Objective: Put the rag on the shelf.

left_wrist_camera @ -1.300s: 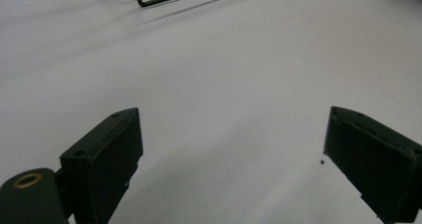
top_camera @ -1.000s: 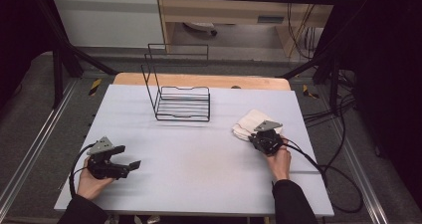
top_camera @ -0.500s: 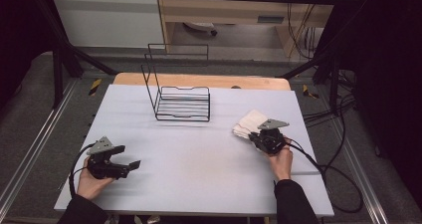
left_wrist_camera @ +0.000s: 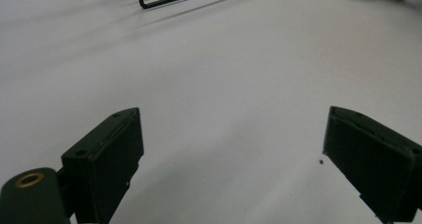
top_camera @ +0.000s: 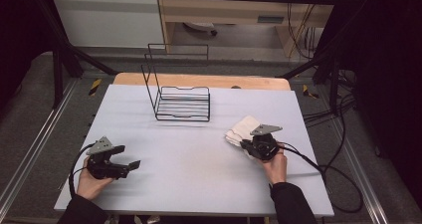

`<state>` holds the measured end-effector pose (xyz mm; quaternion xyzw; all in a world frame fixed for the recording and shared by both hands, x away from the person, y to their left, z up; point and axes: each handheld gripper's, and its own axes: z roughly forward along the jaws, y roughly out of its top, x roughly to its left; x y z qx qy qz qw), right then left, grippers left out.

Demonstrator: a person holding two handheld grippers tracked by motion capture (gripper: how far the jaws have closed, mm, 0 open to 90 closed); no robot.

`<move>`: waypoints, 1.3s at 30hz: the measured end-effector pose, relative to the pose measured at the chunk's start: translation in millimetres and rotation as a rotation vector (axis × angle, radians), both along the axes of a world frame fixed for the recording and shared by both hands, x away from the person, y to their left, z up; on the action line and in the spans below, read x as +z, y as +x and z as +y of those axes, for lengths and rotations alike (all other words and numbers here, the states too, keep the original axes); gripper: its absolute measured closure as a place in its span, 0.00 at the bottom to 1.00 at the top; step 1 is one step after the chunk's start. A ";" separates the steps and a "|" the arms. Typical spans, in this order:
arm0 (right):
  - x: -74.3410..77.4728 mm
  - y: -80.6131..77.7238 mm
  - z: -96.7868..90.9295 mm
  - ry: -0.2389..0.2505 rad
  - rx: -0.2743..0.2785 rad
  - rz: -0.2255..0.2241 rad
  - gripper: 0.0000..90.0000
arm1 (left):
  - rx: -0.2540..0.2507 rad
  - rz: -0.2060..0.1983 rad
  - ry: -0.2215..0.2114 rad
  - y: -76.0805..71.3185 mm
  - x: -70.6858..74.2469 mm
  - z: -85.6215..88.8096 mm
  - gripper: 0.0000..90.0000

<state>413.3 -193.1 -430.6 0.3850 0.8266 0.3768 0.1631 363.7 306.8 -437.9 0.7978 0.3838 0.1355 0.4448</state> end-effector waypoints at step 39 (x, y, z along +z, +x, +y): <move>-3.5 -54.1 43.7 0.142 0.158 0.063 0.73 | -0.001 0.024 -0.006 -2.3 5.1 -10.9 0.12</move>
